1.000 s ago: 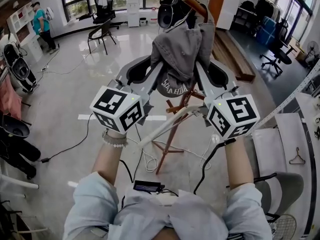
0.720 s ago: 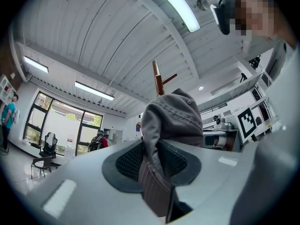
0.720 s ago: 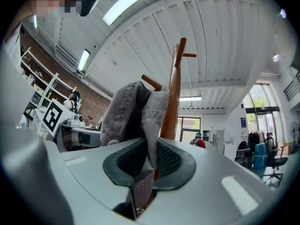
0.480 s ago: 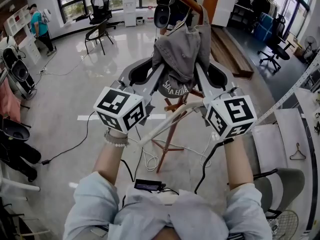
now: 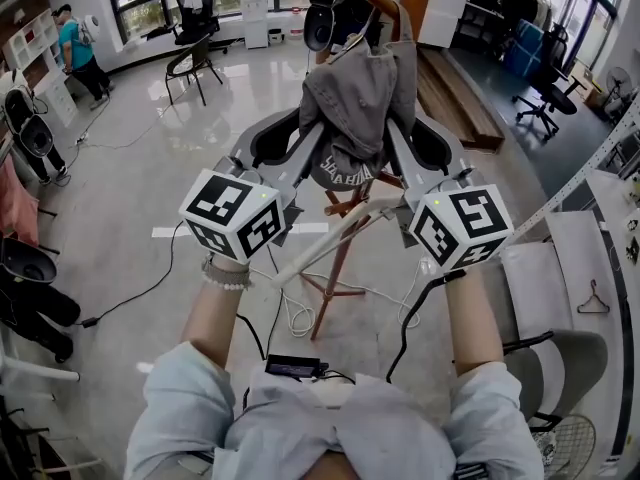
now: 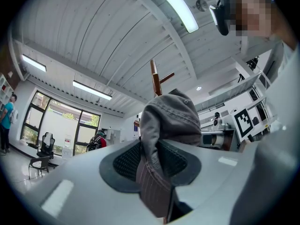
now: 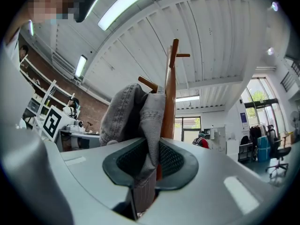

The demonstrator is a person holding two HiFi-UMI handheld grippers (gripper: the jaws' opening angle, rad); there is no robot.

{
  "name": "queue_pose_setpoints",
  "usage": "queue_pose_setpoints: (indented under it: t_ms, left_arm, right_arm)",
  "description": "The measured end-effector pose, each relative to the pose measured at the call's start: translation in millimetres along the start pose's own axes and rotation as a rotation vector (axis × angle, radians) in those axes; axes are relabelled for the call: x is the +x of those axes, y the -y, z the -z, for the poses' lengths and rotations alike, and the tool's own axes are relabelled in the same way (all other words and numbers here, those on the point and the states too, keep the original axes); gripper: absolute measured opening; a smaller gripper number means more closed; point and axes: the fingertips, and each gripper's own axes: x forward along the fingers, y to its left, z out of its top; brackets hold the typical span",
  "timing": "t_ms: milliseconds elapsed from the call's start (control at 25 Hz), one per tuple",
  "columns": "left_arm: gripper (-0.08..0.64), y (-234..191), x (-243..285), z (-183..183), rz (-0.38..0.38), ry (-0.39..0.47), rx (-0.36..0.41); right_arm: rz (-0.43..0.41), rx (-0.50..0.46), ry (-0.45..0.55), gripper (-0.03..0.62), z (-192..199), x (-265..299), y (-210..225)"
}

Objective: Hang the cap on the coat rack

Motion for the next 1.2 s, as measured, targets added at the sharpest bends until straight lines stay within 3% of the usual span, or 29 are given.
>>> queue_pose_setpoints:
  t_ms: [600,960,1200]
  left_arm:
    - [0.097,-0.1,-16.4,-9.5,-0.028,0.026,0.027]
    - [0.096,8.4,-43.7,-12.0,-0.050,0.047,-0.002]
    - [0.095,17.8,-57.9,-4.8,-0.064,0.056,-0.011]
  right_arm:
    - [0.033,-0.043,0.007,0.098,-2.2,-9.7,-3.9]
    - [0.079,-0.023,0.042,0.100,-5.6,-36.0,-11.6]
    - [0.085,-0.109,0.015,0.098,8.1,-55.2,-26.6]
